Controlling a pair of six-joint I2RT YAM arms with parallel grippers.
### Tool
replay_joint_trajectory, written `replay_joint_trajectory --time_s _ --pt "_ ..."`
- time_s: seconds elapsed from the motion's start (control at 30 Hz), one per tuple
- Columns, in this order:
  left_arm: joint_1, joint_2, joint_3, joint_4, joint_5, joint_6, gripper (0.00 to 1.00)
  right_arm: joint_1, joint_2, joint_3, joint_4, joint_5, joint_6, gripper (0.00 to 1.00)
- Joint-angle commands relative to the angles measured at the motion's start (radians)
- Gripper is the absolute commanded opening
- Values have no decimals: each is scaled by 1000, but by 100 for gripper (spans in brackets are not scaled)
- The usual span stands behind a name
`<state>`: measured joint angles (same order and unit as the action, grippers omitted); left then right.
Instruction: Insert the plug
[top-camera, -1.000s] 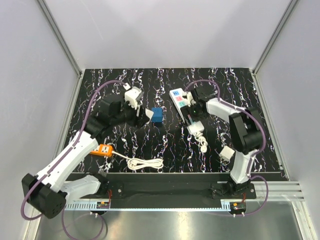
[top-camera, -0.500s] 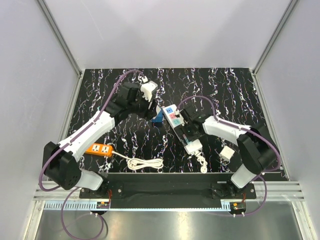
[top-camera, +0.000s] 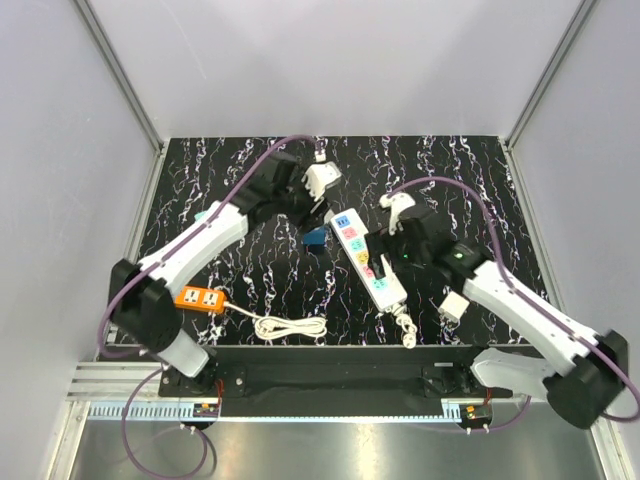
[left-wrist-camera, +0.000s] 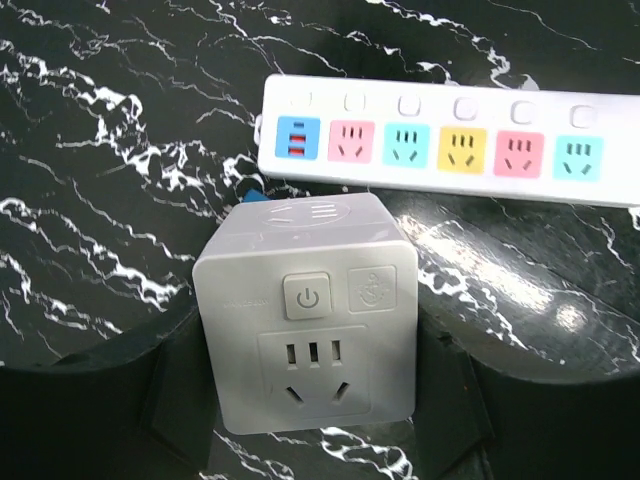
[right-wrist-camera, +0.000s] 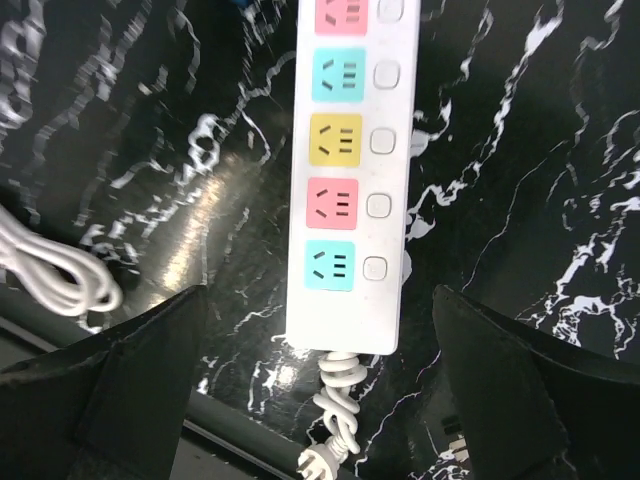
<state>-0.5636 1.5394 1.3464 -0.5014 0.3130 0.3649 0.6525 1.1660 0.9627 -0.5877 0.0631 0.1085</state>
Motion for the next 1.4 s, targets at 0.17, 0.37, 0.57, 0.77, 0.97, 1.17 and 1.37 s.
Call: replay_joint_trajectory --time_s 0.17,0.37,0.57,0.77,0.97,1.17,1.37 --pt "-16 151 174 -54 192 92 0 2 -111 65 -109 128 192 100" --pt "-33 272 258 -118 190 100 0 -1 -184 108 -118 152 277 98" --pt "-53 384 338 -167 159 92 0 -17 -337 103 -116 313 215 100" --pt "-55 462 430 -190 192 59 0 -19 -373 125 -118 304 204 100" --pt "-70 528 471 -190 164 23 0 -19 -378 103 -118 300 201 100" --pt "-73 576 517 -190 192 39 0 -19 -371 105 -113 302 175 100" --pt "-73 607 525 -193 184 32 0 -19 -374 87 -115 311 175 100"
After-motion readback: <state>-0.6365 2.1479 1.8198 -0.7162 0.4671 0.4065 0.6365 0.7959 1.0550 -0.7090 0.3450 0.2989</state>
